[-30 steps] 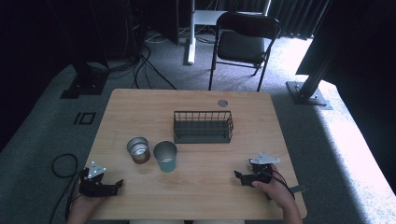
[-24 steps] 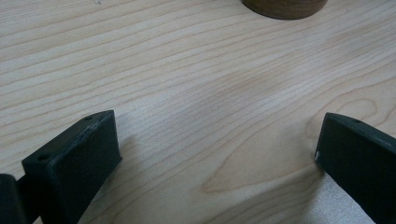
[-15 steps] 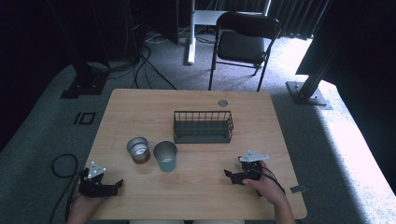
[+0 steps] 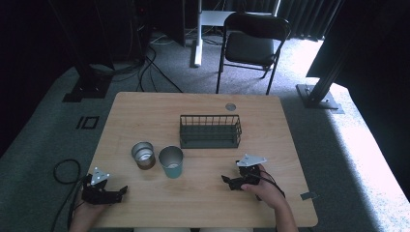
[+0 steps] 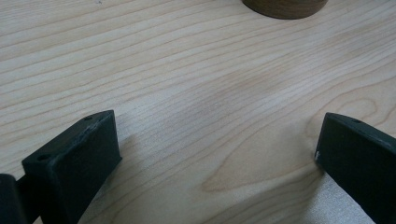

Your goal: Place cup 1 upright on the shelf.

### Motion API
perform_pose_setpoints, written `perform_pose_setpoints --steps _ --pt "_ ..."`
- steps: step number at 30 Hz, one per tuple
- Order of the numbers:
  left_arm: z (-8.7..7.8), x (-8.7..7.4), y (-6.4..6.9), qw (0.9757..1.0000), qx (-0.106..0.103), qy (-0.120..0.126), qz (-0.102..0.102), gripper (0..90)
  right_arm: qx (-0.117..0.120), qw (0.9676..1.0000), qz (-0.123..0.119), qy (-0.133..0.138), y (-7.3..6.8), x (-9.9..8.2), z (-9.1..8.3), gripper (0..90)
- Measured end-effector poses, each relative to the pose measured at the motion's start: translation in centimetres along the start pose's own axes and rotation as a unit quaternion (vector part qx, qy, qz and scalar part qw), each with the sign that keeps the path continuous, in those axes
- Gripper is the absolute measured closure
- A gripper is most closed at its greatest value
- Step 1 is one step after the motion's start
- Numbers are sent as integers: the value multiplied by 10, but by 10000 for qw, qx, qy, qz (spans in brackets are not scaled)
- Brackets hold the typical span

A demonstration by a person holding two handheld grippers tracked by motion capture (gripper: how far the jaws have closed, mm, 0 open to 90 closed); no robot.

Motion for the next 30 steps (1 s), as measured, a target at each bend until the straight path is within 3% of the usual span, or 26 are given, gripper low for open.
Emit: perform_pose_setpoints --steps 10,30 --pt "0 0 0 10000 -1 0 -1 4 260 9994 -230 -25 -16 11 17 123" --pt "0 0 0 10000 0 1 -1 3 683 9966 -450 119 -49 35 49 123"
Point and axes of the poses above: each handheld gripper's, and its own axes: z roughly forward along the jaws, x roughly out of its top, y roughly to its right, the point moved 2 cm from there along z, roughly forward along the jaws, and after that the axes turned 6 degrees about y, right-handed, at the moved point
